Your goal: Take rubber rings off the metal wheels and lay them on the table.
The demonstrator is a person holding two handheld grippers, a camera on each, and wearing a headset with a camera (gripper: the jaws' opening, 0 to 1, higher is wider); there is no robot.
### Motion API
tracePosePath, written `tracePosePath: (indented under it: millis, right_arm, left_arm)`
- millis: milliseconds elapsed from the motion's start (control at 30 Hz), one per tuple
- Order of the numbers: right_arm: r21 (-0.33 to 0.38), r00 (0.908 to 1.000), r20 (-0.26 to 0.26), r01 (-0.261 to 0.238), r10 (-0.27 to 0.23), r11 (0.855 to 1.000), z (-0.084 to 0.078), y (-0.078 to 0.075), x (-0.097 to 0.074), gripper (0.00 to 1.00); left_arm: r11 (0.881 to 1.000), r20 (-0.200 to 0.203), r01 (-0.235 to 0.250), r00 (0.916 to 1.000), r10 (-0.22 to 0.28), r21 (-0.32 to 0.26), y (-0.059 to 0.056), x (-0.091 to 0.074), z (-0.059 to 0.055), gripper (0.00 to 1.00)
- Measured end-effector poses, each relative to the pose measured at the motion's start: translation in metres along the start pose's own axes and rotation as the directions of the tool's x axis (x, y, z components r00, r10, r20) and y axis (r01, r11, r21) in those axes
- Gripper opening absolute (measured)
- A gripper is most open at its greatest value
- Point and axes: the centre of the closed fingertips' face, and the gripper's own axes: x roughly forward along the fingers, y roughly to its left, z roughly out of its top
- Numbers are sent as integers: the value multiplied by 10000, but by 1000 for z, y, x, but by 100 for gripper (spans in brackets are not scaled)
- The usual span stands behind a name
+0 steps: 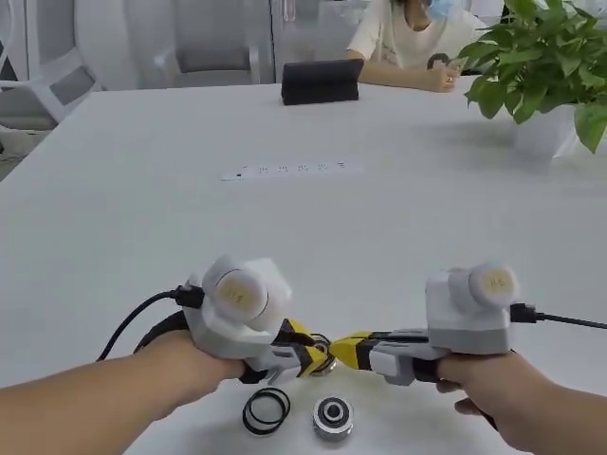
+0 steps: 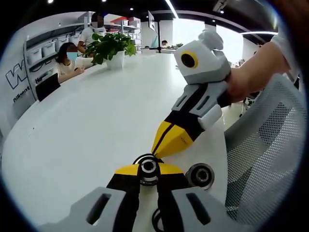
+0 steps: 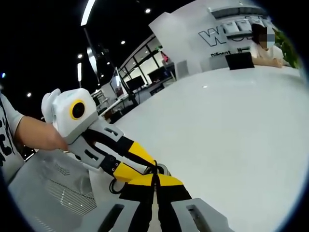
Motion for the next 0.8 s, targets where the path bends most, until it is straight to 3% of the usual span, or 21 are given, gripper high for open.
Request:
tracePosePath:
  millis: [433,800]
  right_arm:
    - [28,9999,80,-81,81,10000,1,4,0,0]
    - [117,9996,261,-93,90,9999,5,6,-3,0]
  left_arm:
    - [9995,-61,236,9997,-235,205,-6,-5,-1,12]
    - [9984,249,385,9989,-395,410,-12,-17,5,18]
